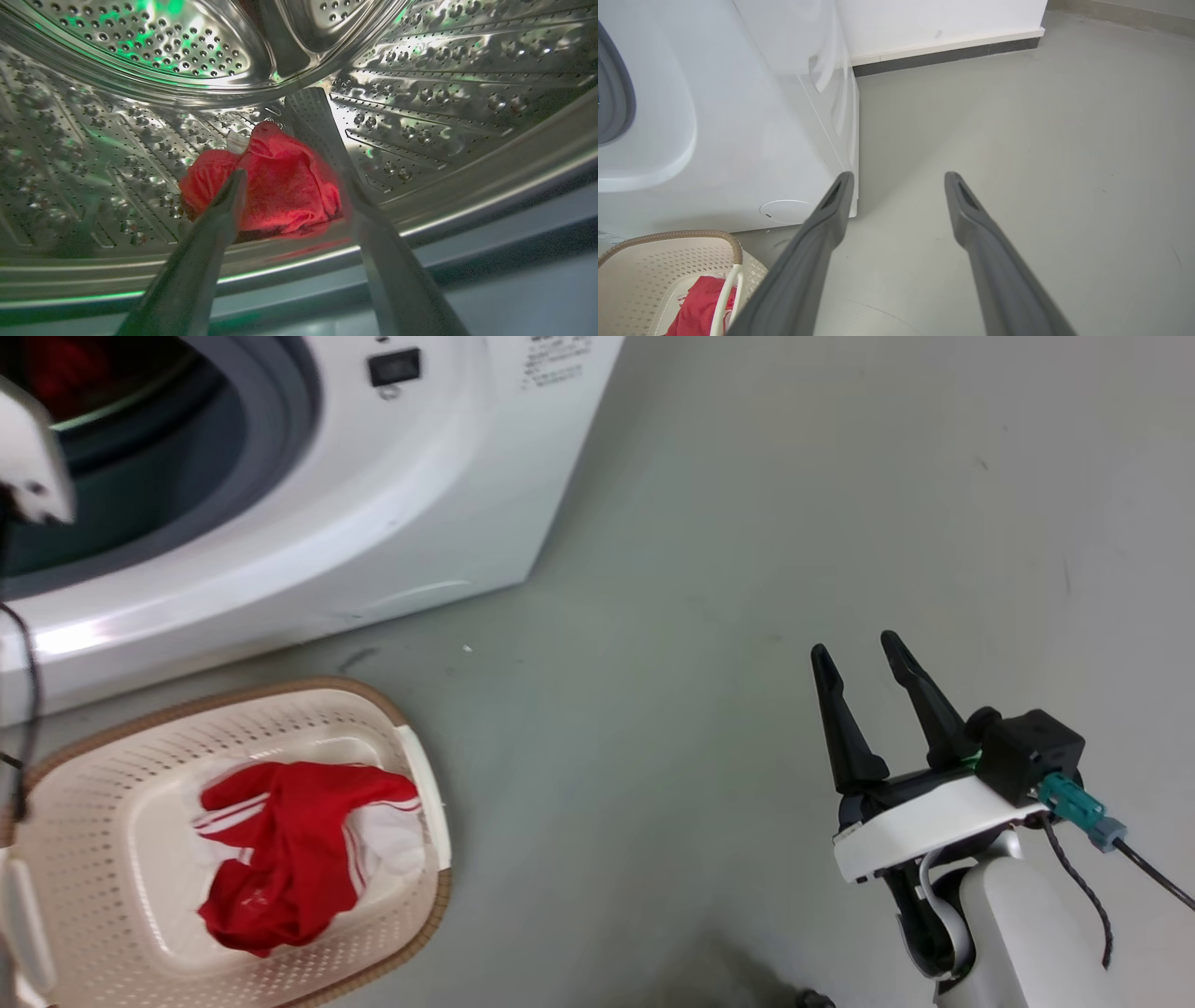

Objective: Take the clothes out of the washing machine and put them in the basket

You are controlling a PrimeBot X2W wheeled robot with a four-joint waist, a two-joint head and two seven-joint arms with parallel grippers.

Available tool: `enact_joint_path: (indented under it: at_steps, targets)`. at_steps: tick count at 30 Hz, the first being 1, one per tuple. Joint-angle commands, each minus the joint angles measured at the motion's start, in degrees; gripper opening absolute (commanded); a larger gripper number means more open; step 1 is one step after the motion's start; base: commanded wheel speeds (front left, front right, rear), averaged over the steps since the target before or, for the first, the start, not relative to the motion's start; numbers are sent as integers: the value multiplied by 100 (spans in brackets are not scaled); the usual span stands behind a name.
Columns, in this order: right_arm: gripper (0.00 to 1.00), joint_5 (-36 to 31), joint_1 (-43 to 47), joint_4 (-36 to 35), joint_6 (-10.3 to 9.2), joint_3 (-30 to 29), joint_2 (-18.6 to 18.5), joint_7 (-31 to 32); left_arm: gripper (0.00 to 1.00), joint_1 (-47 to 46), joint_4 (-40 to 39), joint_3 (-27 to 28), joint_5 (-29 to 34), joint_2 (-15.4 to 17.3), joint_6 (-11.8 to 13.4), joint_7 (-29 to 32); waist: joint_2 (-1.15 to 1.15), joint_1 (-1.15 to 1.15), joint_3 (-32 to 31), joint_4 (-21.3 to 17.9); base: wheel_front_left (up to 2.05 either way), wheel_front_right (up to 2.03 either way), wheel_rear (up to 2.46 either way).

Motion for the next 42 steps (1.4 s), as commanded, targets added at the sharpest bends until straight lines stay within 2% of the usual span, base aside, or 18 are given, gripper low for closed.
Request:
enact_joint_path:
  at_steps: [1,8,12,17,25,26,27,28,35,42]
  targets:
    - [100,88,-156,80,-4,51,11,-61,100,-281,57,-24,52,158,-38,160,0,-1,422,-356,0,0,0]
    - [100,350,-347,309,-4,265,10,-136,100,-1092,157,-217,280,638,-179,988,0,-1,822,-615,0,0,0]
    - [100,469,-440,205,-4,340,10,-137,100,-1439,175,-326,387,858,-223,1508,0,-1,1004,-728,0,0,0]
    - [100,557,-461,119,-4,393,9,-139,100,-1614,175,-393,450,1003,-226,1961,0,-1,1113,-806,0,0,0]
    - [100,632,-454,54,-4,443,9,-139,100,-1480,55,-367,394,1187,-75,2503,0,-1,1227,-891,0,0,0]
    - [100,645,-457,52,-4,443,9,-139,47,-1448,40,-354,384,1196,-44,2556,0,-1,1234,-894,0,0,0]
    - [100,654,-458,53,-4,441,9,-139,11,-1422,-4,-356,389,1207,-12,2585,0,-1,1238,-895,0,0,0]
    - [100,656,-460,53,-4,438,9,-139,0,-1387,-21,-377,410,1232,3,2664,0,-1,1240,-895,0,0,0]
    - [100,575,-463,50,-4,386,9,-140,0,-1164,-324,-286,329,1247,278,2651,0,-1,1170,-862,0,0,0]
    - [100,426,-373,82,-4,290,8,-139,0,-843,-530,-115,196,1150,551,1725,0,-1,834,-757,0,0,0]
